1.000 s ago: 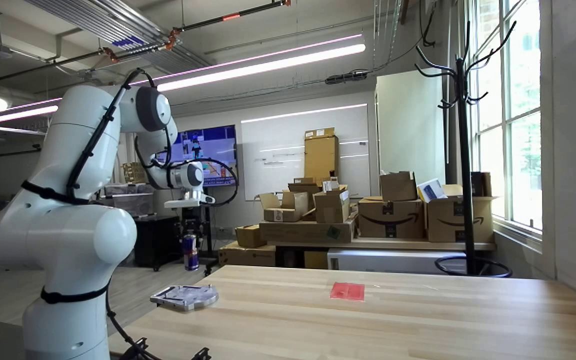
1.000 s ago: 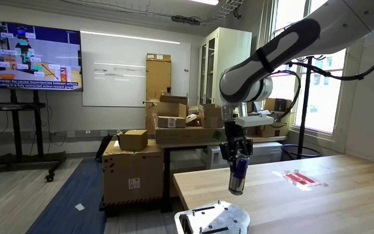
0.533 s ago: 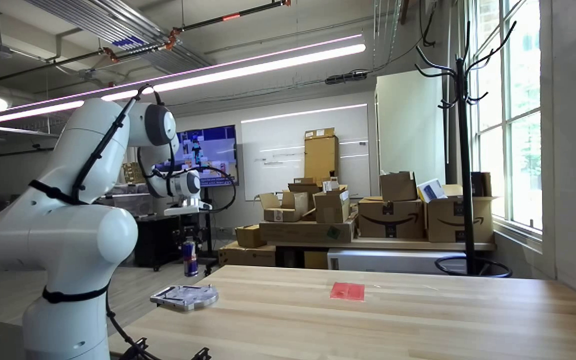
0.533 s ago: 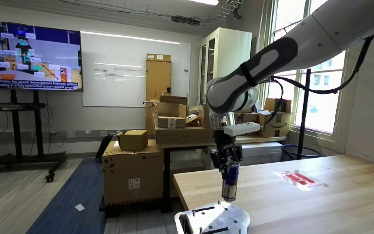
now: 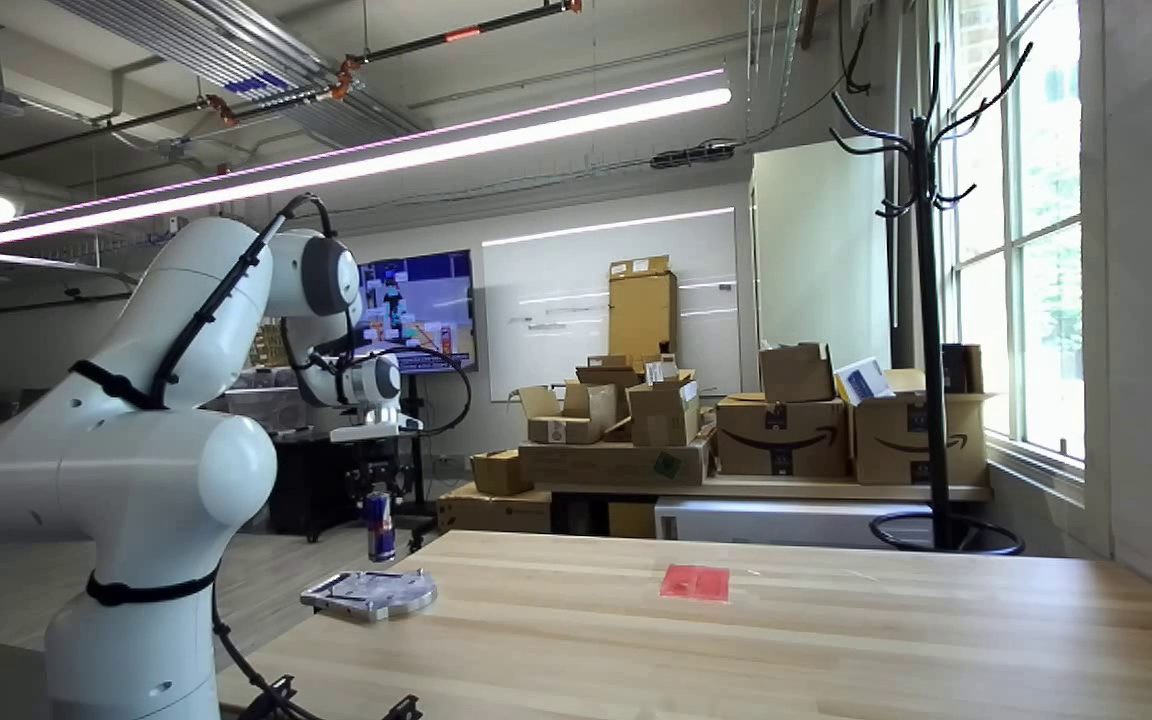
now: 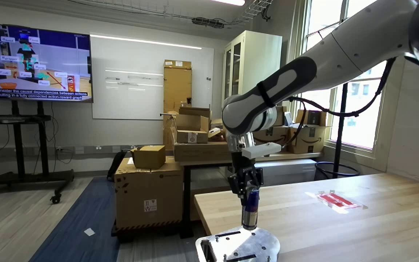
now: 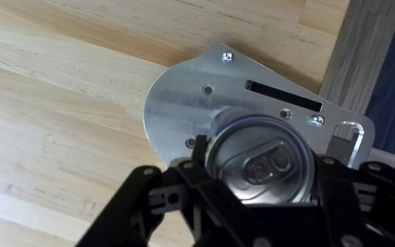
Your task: Put the can on the silver object.
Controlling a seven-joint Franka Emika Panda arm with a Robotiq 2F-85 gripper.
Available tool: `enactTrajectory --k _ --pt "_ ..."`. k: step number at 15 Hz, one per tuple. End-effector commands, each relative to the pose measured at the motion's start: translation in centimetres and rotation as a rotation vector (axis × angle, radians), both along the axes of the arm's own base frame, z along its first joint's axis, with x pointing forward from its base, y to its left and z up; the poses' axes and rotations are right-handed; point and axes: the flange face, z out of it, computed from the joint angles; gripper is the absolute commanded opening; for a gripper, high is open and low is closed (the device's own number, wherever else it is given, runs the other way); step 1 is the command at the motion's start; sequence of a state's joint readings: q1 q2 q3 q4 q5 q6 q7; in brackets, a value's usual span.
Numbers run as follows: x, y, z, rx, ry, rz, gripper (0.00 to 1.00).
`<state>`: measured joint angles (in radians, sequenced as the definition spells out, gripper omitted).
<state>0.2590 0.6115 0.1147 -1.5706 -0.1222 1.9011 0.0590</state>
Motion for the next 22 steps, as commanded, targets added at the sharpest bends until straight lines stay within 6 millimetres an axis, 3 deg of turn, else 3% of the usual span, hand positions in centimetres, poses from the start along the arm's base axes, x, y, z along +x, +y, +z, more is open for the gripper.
enactTrajectory --k 1,11,20,21,22 --pt "1.4 0.3 -0.1 -0.018 0.018 0.031 0.34" --pt "2.7 -0.5 -4.9 -0.007 0.068 0.033 0.34" --pt "3.2 -0.9 -5.7 0.023 0.079 0.037 0.34" --pt "3.1 -0.9 -5.6 0.029 0.086 0.034 0.84" --pt "3.0 -0.9 -5.6 0.030 0.090 0.032 0.84"
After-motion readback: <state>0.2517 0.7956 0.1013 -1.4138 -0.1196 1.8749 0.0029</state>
